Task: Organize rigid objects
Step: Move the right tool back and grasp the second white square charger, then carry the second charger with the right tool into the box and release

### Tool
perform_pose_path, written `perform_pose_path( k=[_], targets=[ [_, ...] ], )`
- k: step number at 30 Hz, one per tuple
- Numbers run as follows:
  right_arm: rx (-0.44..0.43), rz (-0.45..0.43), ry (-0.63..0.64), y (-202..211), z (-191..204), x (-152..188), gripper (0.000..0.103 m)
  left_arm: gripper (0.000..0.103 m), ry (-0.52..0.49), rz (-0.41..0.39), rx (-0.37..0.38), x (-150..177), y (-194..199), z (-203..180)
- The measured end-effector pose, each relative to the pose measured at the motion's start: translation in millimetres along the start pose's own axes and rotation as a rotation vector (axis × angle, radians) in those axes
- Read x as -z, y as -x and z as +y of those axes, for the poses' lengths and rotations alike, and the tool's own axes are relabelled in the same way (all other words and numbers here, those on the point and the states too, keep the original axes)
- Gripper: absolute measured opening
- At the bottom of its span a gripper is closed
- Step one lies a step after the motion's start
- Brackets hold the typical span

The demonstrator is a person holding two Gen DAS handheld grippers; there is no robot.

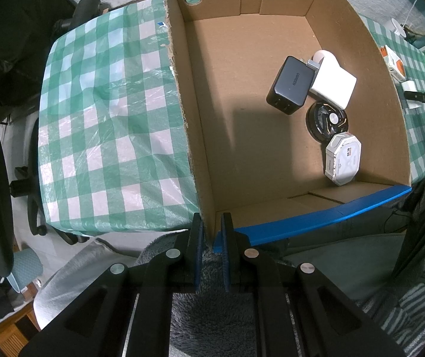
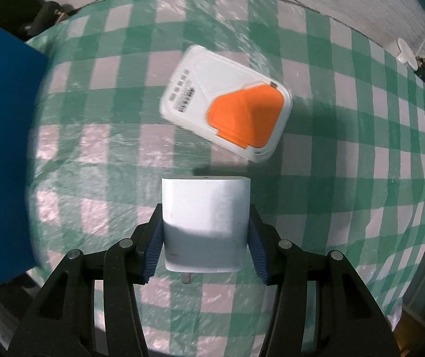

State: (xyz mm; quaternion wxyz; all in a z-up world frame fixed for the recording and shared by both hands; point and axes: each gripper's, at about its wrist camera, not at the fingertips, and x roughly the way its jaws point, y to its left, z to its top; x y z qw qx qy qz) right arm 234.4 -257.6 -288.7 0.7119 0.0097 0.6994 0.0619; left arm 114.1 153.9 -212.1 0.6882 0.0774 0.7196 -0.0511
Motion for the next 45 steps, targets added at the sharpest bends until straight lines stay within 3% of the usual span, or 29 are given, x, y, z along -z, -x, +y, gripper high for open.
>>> perform_pose_path(
  k=[15,28,45],
  targets=[
    [-0.024,-0.023,0.103,64.6,54.0,1.0,0.052,0.010,0.000,0.001,-0.001,-0.2,-0.1,-0.2],
    [-0.101,-0.077,0.261,110.9,135.3,-4.8,0.052,0.010,-0.004,0.001,-0.006,-2.3,-1.5,-2.9],
    [-0.148,-0.062,0.457,111.8,247.1,3.6,0.052,0.010,-0.008,0.003,-0.006,-3.5,-2.2,-2.1]
  ],
)
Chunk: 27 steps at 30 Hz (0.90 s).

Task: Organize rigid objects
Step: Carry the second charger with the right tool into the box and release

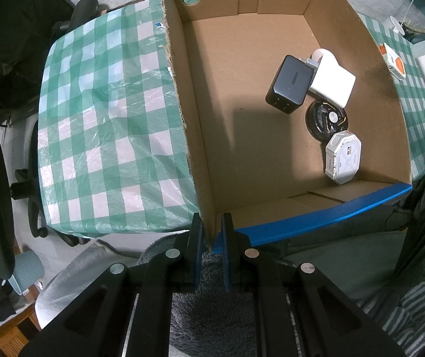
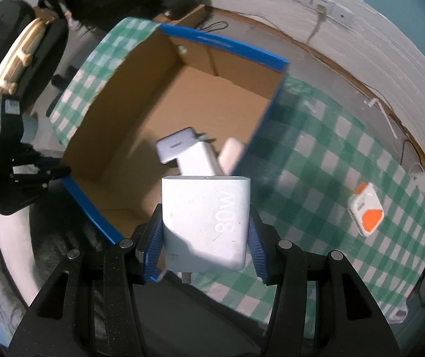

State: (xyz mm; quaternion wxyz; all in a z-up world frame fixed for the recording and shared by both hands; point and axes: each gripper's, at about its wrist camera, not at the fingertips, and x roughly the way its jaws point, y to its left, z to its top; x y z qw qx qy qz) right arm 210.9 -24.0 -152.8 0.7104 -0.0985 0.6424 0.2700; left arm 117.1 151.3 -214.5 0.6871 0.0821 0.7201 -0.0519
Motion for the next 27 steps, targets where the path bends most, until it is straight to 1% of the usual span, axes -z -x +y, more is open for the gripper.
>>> perform_pose_path(
  k=[6,9,19,23,27],
  targets=[
    [-0.020,0.017,0.041,-19.6,21.9,-6.4,0.052,0.010,-0.001,0.001,0.000,0.3,0.1,-0.2],
    [-0.013,0.020,0.055,-29.2,27.6,-8.2,0.052,0.010,-0.001,0.001,0.000,0.0,0.0,0.2],
    [-0.018,0.065,0.058,-53.5,27.0,-4.7,0.052,0.010,0.002,0.000,0.004,0.1,-0.1,0.4],
    [-0.035,0.074,0.043,-58.9,24.6,-4.6,0.052,0.010,0.005,-0.002,0.008,-0.4,0.4,-0.1],
    [-0.023,0.062,0.050,-57.0,27.0,-4.6,0.052,0.010,0.004,-0.002,0.007,-1.0,0.6,-0.7]
  ],
)
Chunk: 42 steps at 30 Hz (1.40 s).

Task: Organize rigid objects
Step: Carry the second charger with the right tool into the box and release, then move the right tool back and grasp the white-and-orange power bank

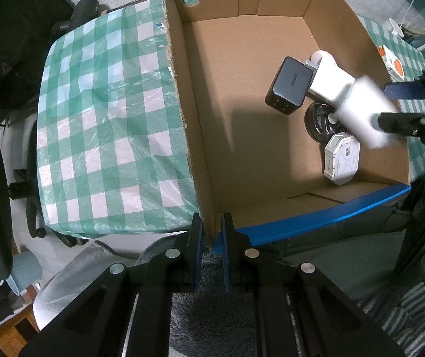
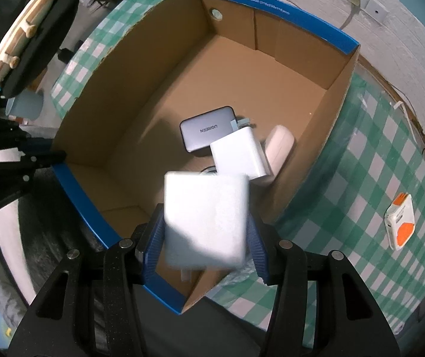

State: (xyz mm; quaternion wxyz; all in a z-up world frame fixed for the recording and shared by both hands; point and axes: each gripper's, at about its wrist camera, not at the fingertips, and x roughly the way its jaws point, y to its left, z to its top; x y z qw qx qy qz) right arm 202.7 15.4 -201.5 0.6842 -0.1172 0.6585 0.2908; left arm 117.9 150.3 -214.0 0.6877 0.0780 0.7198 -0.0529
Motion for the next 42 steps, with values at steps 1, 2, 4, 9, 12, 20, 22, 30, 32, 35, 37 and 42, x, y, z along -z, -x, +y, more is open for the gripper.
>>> perform_pose_path(
  k=[1,2,4,9,12,20,22,30,32,35,37,42],
  targets=[
    [0.000,-0.009,-0.001,2.3,-0.3,-0.2,0.052,0.011,0.001,0.000,0.000,0.5,-0.3,0.4],
    [-0.003,-0.015,-0.004,5.1,-1.1,-0.7,0.052,0.011,-0.001,-0.001,0.002,0.5,-0.1,0.4],
    [-0.007,-0.035,-0.016,12.1,-4.0,-0.9,0.052,0.011,0.000,-0.001,-0.001,0.3,0.3,0.1],
    [-0.012,-0.080,-0.025,28.9,-11.2,2.1,0.063,0.011,0.002,-0.002,0.001,0.3,0.0,0.1],
    [0.001,-0.098,-0.014,37.3,-16.6,5.8,0.064,0.012,0.001,0.000,0.002,0.7,-0.4,0.7],
    [0.023,-0.117,0.005,53.6,-33.7,18.9,0.064,0.012,0.001,0.000,0.001,0.7,-0.3,0.4],
    [0.030,-0.118,0.008,57.2,-38.5,23.0,0.064,0.012,0.001,0.000,0.002,0.6,-0.6,0.5],
    [0.062,-0.123,-0.009,64.5,-83.3,43.1,0.064,0.012,0.002,0.000,0.002,0.6,-0.5,0.3],
    [0.086,-0.121,-0.025,61.6,-101.6,47.4,0.064,0.012,0.004,0.001,0.005,0.5,0.1,0.6],
    [0.113,-0.115,-0.060,54.9,-136.9,54.1,0.064,0.012,0.002,0.004,0.002,0.5,0.7,0.5],
    [0.142,-0.105,-0.084,48.4,-163.8,58.1,0.064,0.012,-0.001,0.007,-0.001,0.6,0.6,0.3],
    [0.189,-0.079,-0.130,32.4,-215.9,66.8,0.064,0.012,-0.008,0.014,0.004,0.9,0.7,1.7]
  ],
)
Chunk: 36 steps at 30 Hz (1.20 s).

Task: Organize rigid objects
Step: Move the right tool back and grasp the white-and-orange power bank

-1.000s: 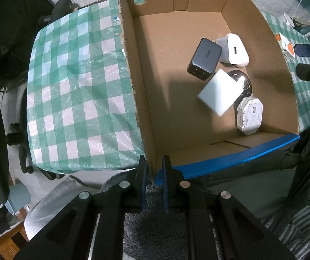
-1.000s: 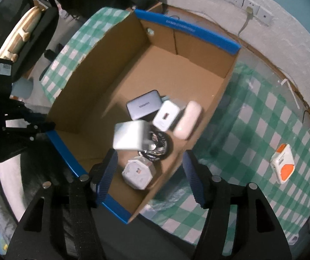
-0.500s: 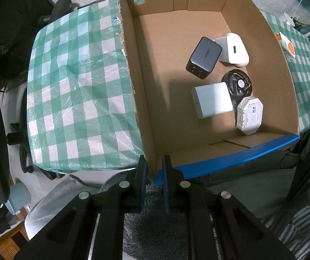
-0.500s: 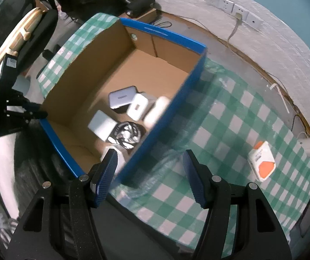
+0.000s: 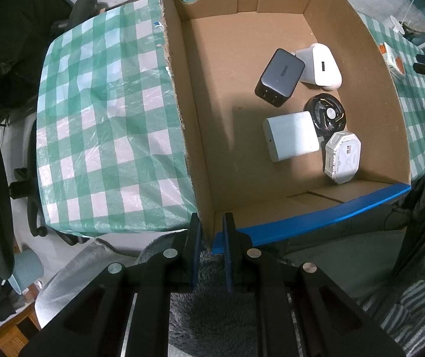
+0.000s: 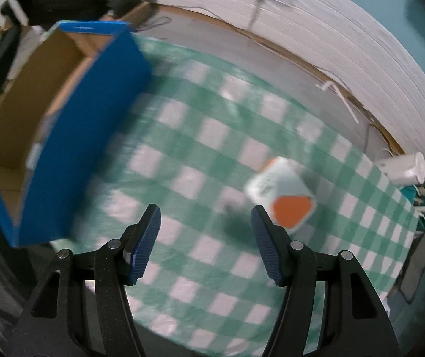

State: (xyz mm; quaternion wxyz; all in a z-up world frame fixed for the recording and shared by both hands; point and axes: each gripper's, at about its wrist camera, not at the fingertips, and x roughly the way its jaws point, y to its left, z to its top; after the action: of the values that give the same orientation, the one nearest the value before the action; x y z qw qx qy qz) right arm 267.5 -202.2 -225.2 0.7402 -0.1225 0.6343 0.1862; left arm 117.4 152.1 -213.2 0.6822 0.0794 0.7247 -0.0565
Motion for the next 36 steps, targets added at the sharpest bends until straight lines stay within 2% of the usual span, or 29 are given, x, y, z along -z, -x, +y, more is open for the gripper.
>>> perform_pose_path(
  k=[3,9,15,19,23,28,36],
  targets=[
    [0.017,0.011,-0.005,-13.4,-17.5,1.7,0.064,0.012,0.000,0.004,0.005,-0.4,-0.1,1.2],
    [0.110,0.012,0.083,-41.5,-36.9,-0.4,0.064,0.012,0.000,0.013,0.009,-1.3,-0.6,2.1],
    [0.198,0.051,0.251,-70.1,-41.4,5.6,0.064,0.012,0.004,0.023,0.007,-2.7,-1.1,1.4],
    [0.175,0.051,0.297,-78.5,-39.9,5.9,0.064,0.012,0.006,0.026,0.011,-3.3,-1.7,1.7],
    [0.191,0.057,0.328,-88.9,-37.7,2.5,0.074,0.013,0.007,0.030,0.009,-3.9,-3.7,2.0],
    [0.172,0.080,0.261,-93.3,-45.9,-6.0,0.076,0.016,0.005,0.029,0.013,-4.0,-4.4,2.2],
    [0.070,0.199,-0.021,-93.0,-60.6,-14.4,0.073,0.016,0.004,0.027,0.011,-2.9,-4.5,2.0]
  ],
)
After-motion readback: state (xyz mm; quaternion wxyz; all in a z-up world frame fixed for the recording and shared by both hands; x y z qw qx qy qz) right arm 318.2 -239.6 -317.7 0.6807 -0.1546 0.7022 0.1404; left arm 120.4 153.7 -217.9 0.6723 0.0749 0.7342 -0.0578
